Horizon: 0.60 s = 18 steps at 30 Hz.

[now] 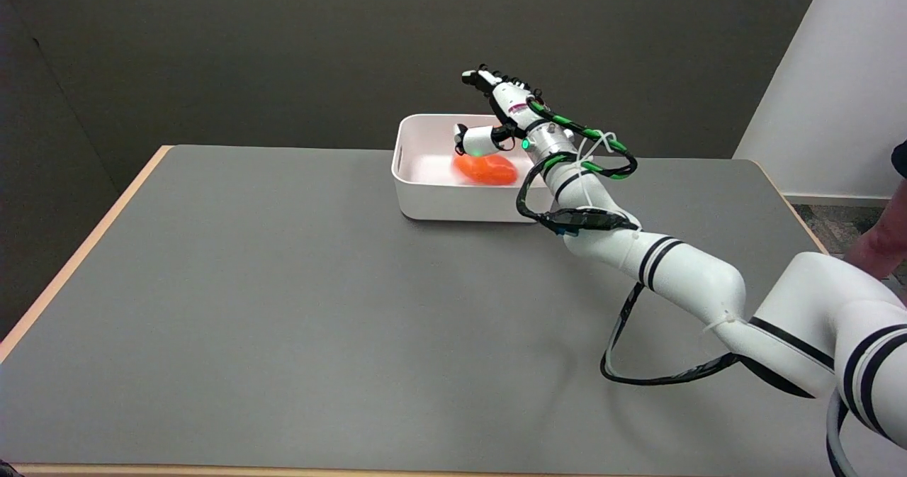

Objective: Place mango into white box.

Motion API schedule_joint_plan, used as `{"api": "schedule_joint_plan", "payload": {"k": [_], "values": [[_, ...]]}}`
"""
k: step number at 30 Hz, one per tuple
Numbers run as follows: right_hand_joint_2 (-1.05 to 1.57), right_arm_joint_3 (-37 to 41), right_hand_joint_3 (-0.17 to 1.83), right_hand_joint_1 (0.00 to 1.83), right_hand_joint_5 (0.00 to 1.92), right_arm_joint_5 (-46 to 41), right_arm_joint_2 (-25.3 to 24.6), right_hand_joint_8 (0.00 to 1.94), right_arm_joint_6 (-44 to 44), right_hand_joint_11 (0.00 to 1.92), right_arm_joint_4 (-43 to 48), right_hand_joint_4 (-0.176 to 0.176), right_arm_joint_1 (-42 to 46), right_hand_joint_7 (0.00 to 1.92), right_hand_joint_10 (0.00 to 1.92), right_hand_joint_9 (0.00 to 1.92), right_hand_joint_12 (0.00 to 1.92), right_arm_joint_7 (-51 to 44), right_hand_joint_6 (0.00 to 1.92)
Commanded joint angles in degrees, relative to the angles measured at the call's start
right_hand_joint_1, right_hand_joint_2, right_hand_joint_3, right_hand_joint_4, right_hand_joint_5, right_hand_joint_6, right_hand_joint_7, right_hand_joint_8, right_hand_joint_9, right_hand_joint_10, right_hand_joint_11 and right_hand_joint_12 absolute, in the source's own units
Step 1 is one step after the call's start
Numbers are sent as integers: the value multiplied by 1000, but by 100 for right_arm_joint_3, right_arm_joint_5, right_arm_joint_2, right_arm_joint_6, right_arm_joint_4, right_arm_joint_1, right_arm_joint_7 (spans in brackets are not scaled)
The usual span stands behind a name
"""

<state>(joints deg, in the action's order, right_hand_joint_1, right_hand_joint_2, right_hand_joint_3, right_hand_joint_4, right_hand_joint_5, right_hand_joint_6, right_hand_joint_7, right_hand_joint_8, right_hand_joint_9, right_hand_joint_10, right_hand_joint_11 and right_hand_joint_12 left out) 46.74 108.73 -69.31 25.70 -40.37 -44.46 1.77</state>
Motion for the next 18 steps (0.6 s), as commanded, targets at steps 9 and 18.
{"api": "schedule_joint_plan", "payload": {"k": [9,18], "values": [[579,471,961,623,37,659,1760,141,514,-1,-1988,61,1292,33,289,-1,861,1437,301],[637,2800,1040,674,44,755,2033,208,1071,6,-4501,56,3586,72,539,39,871,2269,380]]}}
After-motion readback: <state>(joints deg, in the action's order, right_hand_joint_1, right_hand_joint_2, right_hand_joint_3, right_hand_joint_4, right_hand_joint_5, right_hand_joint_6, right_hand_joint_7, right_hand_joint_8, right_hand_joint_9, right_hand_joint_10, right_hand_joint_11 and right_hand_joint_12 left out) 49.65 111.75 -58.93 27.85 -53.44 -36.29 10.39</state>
